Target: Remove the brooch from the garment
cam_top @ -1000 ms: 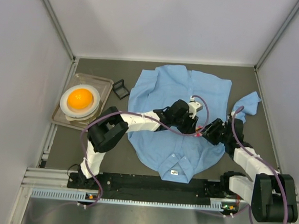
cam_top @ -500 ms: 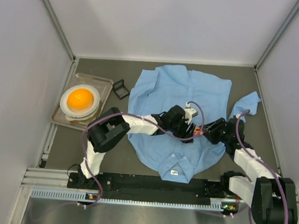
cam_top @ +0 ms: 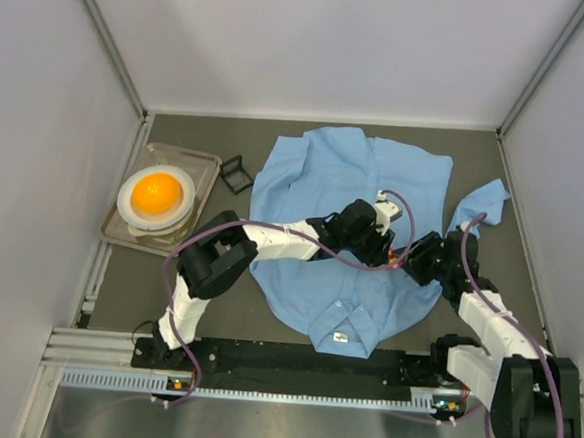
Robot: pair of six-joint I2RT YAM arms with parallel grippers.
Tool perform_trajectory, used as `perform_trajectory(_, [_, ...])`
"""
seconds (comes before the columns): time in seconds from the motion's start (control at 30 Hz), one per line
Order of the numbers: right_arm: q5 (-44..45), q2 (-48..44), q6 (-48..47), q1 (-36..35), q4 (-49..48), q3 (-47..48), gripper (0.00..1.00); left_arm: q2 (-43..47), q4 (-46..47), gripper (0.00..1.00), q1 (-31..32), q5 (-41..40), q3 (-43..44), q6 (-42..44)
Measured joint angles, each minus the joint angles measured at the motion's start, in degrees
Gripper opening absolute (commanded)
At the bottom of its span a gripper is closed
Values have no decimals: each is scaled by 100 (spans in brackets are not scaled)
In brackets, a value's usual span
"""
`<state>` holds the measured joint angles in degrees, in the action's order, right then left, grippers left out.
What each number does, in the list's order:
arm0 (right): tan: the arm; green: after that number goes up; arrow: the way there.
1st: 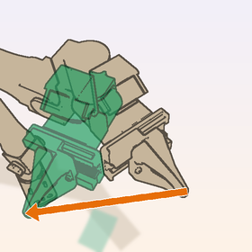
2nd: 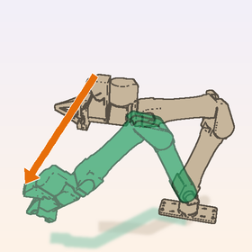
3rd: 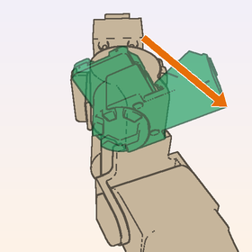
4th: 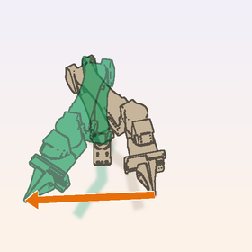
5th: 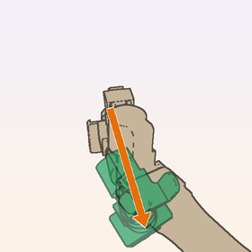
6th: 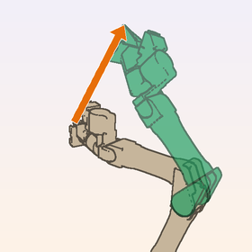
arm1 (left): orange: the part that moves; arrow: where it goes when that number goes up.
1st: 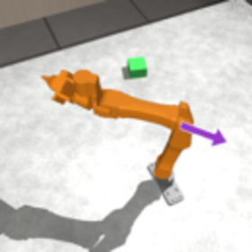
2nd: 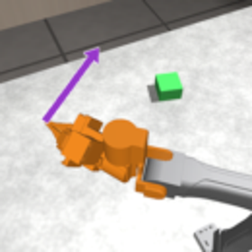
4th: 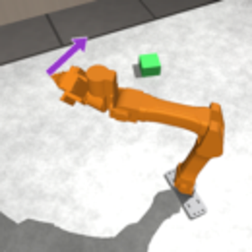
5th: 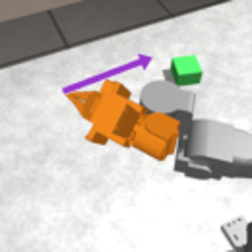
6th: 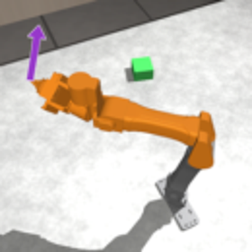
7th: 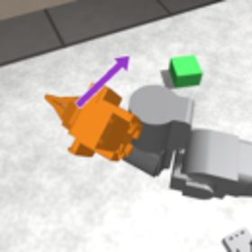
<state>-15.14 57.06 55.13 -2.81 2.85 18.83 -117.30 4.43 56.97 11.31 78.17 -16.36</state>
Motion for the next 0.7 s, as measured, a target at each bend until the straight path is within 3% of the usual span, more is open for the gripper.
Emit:
perform_trajectory(0.17, [413, -466, -730, -81, 1104, 411, 54, -267, -17, 44, -7, -74, 214, -28])
perform_trajectory(0.3, [988, -518, -1412, -470, 2061, 1259, 57, -216, -138, 53, -66, -70, 107, -275])
perform_trajectory(0.43, [1672, -238, -2166, -1228, 2667, 2087, 57, 605, -81, 59, -339, 0, -940, -951])
perform_trajectory(0.6, [2649, 605, -3383, -2210, 3115, 2728, 55, 1779, 372, 51, -1005, 461, -1987, -2142])
perform_trajectory(0.7, [3097, 1001, -4186, -2962, 3161, 2800, 53, 1971, 927, 49, -1344, 863, -2302, -2747])
